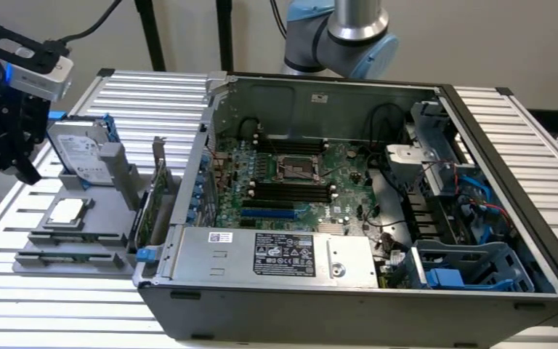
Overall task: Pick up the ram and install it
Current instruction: 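Pick up the ram and move it above insertion slot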
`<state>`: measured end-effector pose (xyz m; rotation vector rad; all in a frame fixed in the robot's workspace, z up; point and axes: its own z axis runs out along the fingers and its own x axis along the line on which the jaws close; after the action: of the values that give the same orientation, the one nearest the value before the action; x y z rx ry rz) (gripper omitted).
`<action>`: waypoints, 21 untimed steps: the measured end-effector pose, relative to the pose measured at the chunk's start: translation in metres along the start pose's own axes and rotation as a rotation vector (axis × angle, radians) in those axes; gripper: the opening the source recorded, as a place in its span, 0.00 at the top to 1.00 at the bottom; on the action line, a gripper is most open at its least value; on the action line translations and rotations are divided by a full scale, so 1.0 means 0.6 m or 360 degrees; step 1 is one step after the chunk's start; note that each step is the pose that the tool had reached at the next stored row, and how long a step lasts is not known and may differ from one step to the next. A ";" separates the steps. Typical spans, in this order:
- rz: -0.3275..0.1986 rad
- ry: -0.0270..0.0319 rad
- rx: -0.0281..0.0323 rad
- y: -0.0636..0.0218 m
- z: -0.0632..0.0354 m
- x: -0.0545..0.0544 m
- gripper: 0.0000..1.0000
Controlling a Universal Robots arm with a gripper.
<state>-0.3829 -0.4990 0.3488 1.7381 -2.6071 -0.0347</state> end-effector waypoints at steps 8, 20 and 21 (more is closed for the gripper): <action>-0.0231 0.00054 -0.00014 0.000 0.006 0.000 0.89; -0.0521 0.00134 -0.00078 0.000 0.017 0.002 0.89; -0.0526 0.00131 -0.00075 -0.001 0.018 0.003 0.89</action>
<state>-0.3835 -0.5007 0.3381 2.1395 -2.2815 -0.0352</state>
